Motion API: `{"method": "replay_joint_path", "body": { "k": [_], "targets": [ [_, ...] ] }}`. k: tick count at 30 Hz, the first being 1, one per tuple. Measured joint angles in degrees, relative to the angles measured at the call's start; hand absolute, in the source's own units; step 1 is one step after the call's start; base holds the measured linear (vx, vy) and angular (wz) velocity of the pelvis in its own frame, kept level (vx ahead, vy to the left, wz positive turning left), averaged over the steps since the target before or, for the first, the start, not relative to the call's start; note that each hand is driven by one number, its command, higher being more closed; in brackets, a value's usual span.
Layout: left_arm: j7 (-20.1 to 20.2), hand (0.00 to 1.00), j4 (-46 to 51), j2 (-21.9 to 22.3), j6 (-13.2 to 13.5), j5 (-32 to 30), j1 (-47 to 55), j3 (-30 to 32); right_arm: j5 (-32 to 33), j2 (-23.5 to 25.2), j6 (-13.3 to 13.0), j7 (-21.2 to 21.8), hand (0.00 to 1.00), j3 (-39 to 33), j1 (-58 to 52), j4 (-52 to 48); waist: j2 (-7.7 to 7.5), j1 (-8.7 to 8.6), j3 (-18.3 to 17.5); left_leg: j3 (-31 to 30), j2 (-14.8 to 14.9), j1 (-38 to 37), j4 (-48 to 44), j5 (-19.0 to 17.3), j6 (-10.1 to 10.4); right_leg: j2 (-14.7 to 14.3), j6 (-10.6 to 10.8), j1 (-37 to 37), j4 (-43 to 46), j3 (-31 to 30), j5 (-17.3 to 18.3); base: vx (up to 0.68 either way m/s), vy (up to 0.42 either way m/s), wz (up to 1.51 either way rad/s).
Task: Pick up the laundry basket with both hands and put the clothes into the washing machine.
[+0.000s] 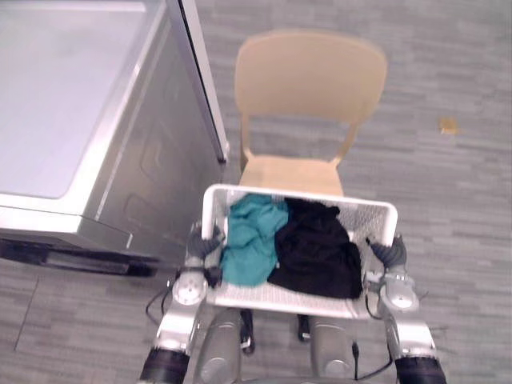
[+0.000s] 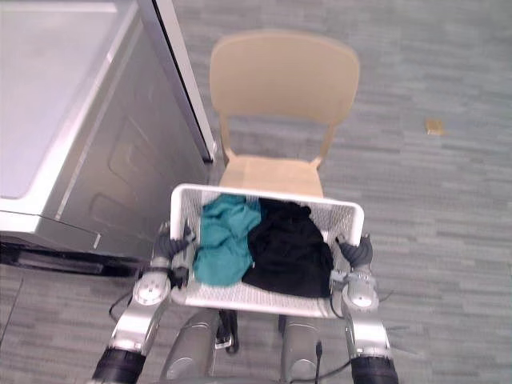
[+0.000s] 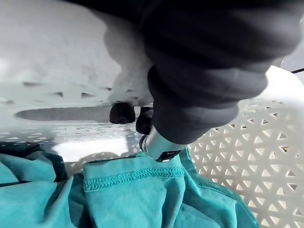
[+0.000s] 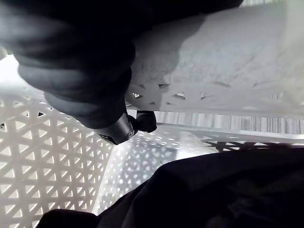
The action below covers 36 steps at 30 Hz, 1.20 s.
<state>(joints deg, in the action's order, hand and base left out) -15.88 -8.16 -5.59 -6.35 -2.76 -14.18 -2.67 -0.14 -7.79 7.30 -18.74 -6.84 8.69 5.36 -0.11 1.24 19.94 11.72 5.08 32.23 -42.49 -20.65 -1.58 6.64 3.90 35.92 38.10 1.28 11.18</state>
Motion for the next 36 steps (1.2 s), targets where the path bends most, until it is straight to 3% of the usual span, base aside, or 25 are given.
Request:
{"method": "replay_joint_path", "body": {
  "k": [3,6,7,12,19,28,36],
  "targets": [
    [-2.8,1.00,-3.9,-0.8,0.0,1.3,-7.3,1.1,1.8,-0.1,0.0,-2.6,1.00,-0.1,6.1,0.4,0.25,0.49,2.5,0.8,0.4,3.3,-0.6,0.0,0.0,0.0,0.1,3.3,0.1,-0.2,-1.0,-0.11,0.037,-0.05],
    [-4.2,1.00,-9.7,-3.1,-0.3,2.5,-15.3,1.2,3.5,-0.3,-0.4,-4.9,1.00,-1.2,14.1,4.9,0.39,1.12,2.7,0.9,0.9,8.5,-1.4,0.8,0.0,-0.3,-0.1,7.9,-0.1,0.0,-2.2,-0.07,-0.001,0.00],
    [-4.2,0.00,-11.0,-4.2,-0.8,2.6,-17.4,1.3,3.5,-1.2,-0.3,-5.0,0.00,-1.1,16.7,5.7,0.46,1.21,3.0,0.8,1.0,10.0,-1.6,1.2,0.2,-0.4,-0.1,9.2,-0.1,0.0,-2.5,-0.06,-0.023,0.01],
    [-4.5,0.00,-12.4,-4.8,-0.6,2.3,-23.3,3.7,4.3,-2.1,-1.2,-6.5,0.00,-1.9,22.9,7.2,0.58,1.14,3.8,-0.3,1.1,13.9,-1.5,2.5,0.5,-0.5,-0.8,12.6,-0.1,0.8,-3.5,-0.05,-0.038,0.07],
    [-8.1,0.00,-13.4,-4.8,3.8,5.9,-30.4,7.9,8.5,-1.2,-2.7,-7.6,0.00,-3.7,27.0,8.1,0.40,0.73,6.9,-0.4,1.8,15.6,-0.6,3.7,0.8,-0.9,-1.6,14.1,-0.8,1.8,-4.8,-0.04,-0.042,0.03],
    [-6.9,0.00,-10.3,-3.5,5.3,12.2,-21.9,9.8,7.7,2.6,-4.5,-8.5,0.00,-3.9,19.5,-1.0,0.37,0.15,7.0,0.8,1.9,11.0,1.9,4.7,1.4,-0.9,-1.7,10.2,-2.5,1.5,-5.1,0.05,-0.013,-0.02],
    [-4.1,0.00,-0.9,-3.0,7.9,15.8,-12.3,11.9,5.0,1.1,-7.0,-6.5,0.00,-4.2,14.4,-12.1,0.37,-0.17,7.0,1.3,1.8,7.0,4.2,4.8,1.4,-1.1,-1.7,6.4,-4.4,1.6,-5.1,0.01,-0.013,0.01]
  ]
}}
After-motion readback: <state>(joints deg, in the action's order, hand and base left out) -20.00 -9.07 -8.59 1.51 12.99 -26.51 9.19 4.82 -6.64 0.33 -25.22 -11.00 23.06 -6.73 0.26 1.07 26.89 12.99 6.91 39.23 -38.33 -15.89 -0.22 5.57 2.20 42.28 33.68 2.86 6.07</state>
